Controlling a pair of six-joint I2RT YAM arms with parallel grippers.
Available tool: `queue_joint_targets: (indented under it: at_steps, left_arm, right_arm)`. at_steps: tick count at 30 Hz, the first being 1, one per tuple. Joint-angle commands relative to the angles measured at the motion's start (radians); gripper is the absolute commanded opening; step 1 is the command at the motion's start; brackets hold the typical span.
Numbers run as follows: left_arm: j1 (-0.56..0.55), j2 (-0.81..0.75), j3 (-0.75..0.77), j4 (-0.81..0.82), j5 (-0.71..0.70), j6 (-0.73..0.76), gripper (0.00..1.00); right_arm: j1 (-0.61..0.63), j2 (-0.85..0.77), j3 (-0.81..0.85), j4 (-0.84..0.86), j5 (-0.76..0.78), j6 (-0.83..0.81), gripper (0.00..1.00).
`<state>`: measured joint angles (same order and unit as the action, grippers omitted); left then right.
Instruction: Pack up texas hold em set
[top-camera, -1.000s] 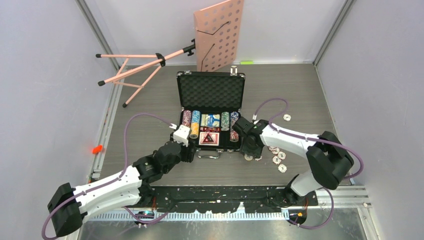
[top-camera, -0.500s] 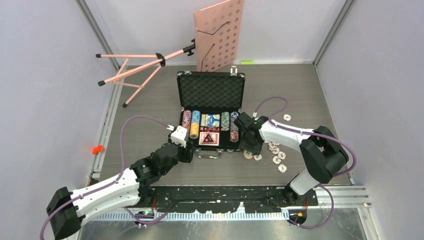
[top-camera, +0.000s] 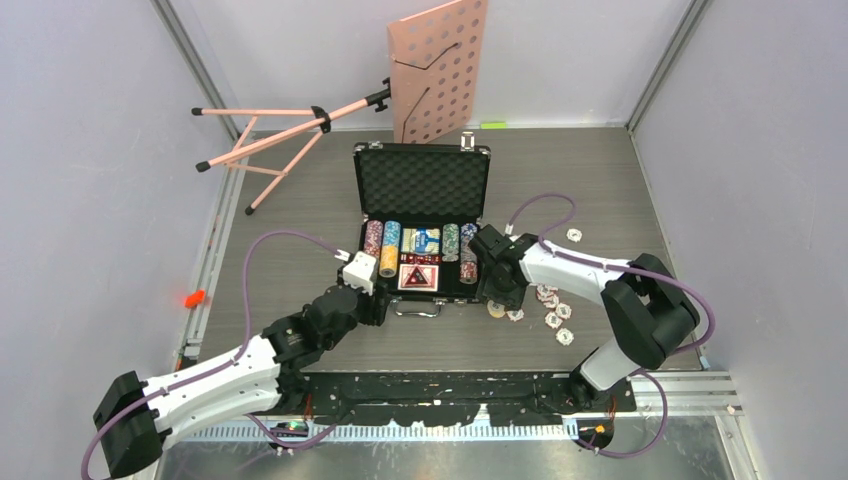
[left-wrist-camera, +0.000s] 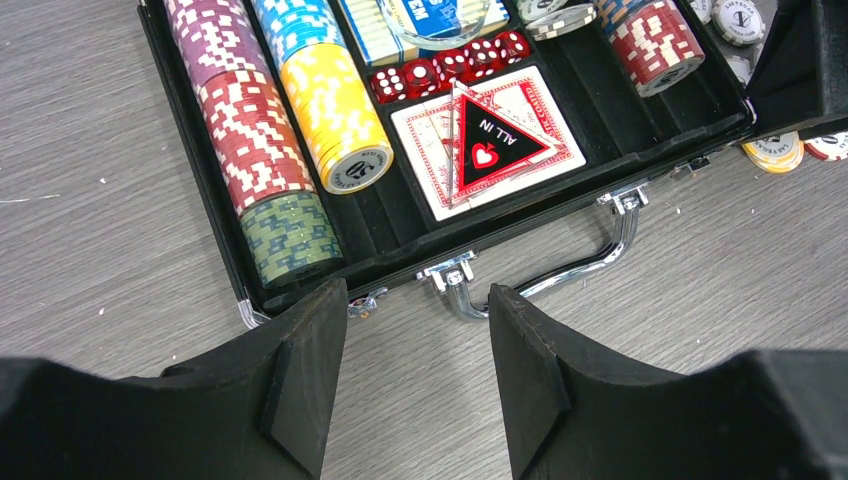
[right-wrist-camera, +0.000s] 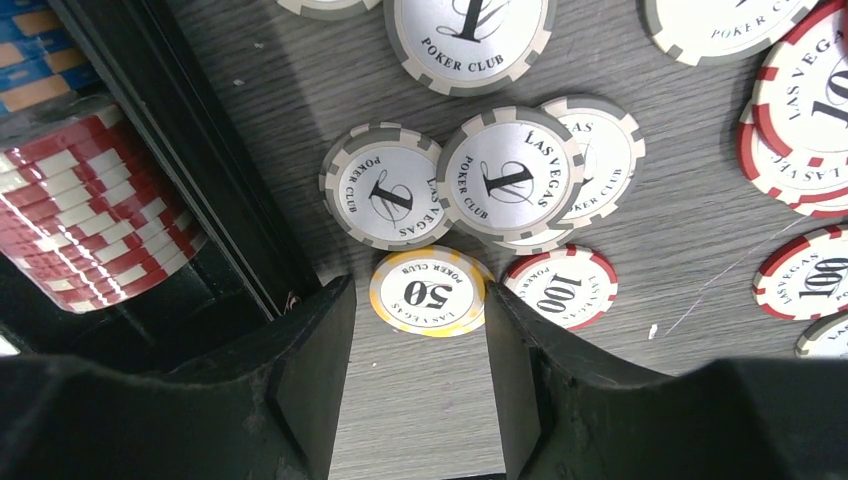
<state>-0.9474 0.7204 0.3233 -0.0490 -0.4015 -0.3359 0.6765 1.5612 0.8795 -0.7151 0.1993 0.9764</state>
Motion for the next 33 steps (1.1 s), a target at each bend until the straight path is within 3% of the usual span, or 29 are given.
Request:
queue_joint_targets:
  at_steps: [1, 18, 33]
  left_arm:
    - [-0.002, 0.000, 0.005, 0.058, -0.028, 0.005, 0.56]
    - [-0.002, 0.008, 0.008, 0.058, -0.025, 0.005, 0.56]
    - [-0.002, 0.012, 0.005, 0.066, -0.025, 0.006, 0.56]
  right_arm:
    - [-0.008, -0.017, -0.051, -0.013, 0.030, -0.010, 0.56]
    - [-0.008, 0.000, -0.089, 0.035, 0.001, 0.002, 0.56]
    - [-0.007, -0.028, -0.086, 0.038, -0.076, -0.011, 0.37]
